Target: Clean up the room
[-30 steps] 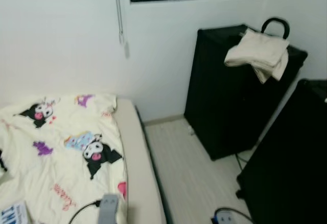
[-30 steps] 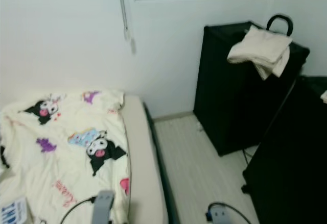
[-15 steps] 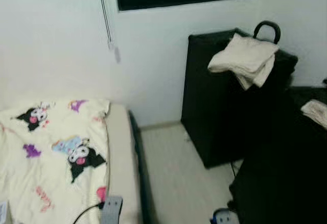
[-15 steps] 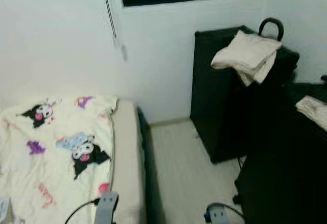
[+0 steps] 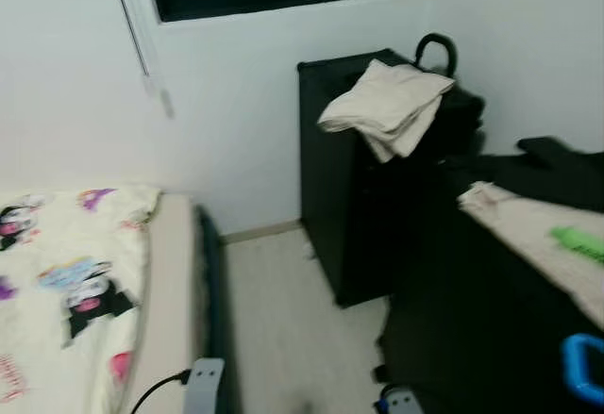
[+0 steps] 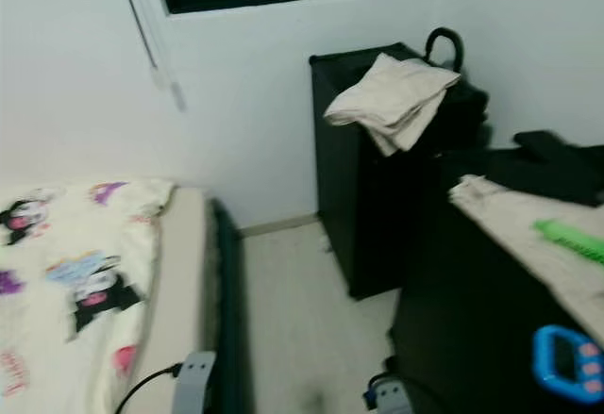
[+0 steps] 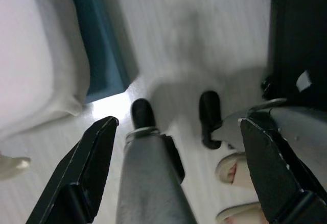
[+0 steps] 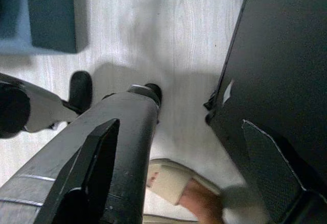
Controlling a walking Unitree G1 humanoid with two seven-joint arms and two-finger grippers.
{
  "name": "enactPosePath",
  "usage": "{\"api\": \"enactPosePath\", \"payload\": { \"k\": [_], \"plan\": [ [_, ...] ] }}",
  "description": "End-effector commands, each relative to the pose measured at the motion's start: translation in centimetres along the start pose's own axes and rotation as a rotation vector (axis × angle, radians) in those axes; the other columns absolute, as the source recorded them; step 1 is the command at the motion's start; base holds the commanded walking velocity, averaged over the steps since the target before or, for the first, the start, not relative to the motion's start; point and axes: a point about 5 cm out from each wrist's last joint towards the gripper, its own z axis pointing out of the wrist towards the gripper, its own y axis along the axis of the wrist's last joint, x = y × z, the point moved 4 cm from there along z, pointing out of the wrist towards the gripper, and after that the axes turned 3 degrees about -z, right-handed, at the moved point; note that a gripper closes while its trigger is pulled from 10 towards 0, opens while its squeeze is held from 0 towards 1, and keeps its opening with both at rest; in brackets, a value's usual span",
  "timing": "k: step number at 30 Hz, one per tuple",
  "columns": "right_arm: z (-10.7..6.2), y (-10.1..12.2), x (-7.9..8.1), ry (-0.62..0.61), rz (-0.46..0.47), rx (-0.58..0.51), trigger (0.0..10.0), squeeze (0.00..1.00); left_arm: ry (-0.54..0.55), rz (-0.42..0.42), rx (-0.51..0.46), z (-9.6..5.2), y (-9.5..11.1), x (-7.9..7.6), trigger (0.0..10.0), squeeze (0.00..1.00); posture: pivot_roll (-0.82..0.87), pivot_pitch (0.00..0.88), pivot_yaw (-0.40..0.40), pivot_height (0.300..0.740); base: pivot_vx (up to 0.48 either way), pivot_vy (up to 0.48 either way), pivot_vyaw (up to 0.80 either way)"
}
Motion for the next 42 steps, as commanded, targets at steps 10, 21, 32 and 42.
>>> {"api": "enactPosePath", "payload": {
  "k": [10, 21, 32, 42],
  "plan": [
    [-0.4, -3.6, 1.0, 0.013, 0.086, 0.089, 10.0, 0.0, 0.016, 0.021, 0.047, -0.3, -1.4, 1.0, 10.0, 0.0, -0.15, 0.073, 0.056, 0.74, 0.0, 0.0, 0.78],
    [-0.1, -2.8, 1.7, 0.02, 0.07, 0.076, 10.0, 0.0, 0.009, 0.031, 0.047, -0.3, -1.2, 0.9, 10.0, 0.0, -0.15, 0.061, 0.056, 0.74, 0.0, 0.0, 0.78],
    [0.0, -2.5, 2.4, 0.02, 0.065, 0.072, 10.0, 0.0, 0.007, 0.043, 0.062, -0.4, -1.8, 1.1, 10.0, 0.0, -0.15, 0.054, 0.055, 0.74, 0.0, 0.0, 0.78],
    [0.0, -2.4, 2.1, 0.016, 0.069, 0.066, 10.0, 0.0, 0.009, 0.046, 0.063, -0.4, -1.8, 1.2, 10.0, 0.0, -0.15, 0.059, 0.06, 0.74, 0.0, 0.0, 0.78]
  ]
}}
